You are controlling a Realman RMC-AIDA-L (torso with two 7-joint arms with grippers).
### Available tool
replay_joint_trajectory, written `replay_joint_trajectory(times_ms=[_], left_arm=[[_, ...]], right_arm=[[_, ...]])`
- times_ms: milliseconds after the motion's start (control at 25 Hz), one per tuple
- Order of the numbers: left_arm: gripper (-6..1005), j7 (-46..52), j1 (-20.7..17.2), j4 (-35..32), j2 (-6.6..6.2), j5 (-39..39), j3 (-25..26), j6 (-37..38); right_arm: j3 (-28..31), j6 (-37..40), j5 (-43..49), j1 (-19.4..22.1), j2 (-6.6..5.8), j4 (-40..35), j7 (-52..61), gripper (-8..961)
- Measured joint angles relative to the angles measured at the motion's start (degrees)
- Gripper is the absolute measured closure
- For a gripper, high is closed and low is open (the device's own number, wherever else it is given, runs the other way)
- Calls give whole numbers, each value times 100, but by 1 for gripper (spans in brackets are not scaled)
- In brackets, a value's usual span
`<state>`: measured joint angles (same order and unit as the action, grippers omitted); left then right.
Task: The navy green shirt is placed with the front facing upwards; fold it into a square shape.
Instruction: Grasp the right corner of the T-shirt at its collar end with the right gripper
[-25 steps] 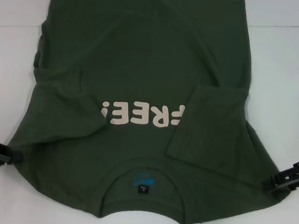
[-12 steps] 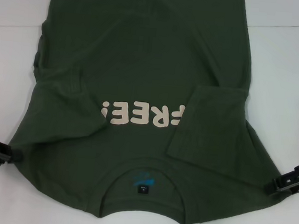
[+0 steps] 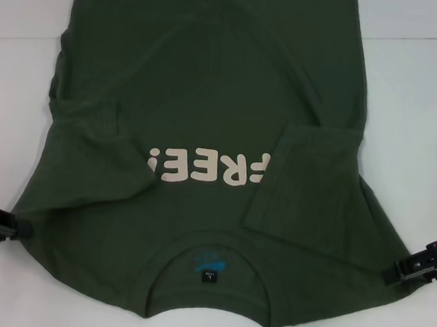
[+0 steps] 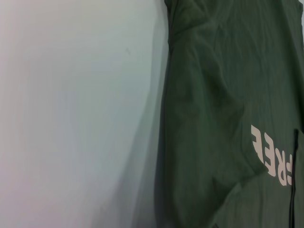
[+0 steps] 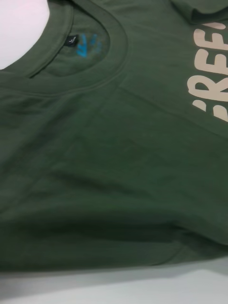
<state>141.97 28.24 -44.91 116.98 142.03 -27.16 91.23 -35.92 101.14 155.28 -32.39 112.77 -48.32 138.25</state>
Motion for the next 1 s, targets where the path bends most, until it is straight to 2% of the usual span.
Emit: replay_joint_trajectory(times_ms=[1000], left_arm=[[968,-1,14,0,0,0,0,8]], right_arm=[[25,-143,-204,-90,-5,160,4,141]])
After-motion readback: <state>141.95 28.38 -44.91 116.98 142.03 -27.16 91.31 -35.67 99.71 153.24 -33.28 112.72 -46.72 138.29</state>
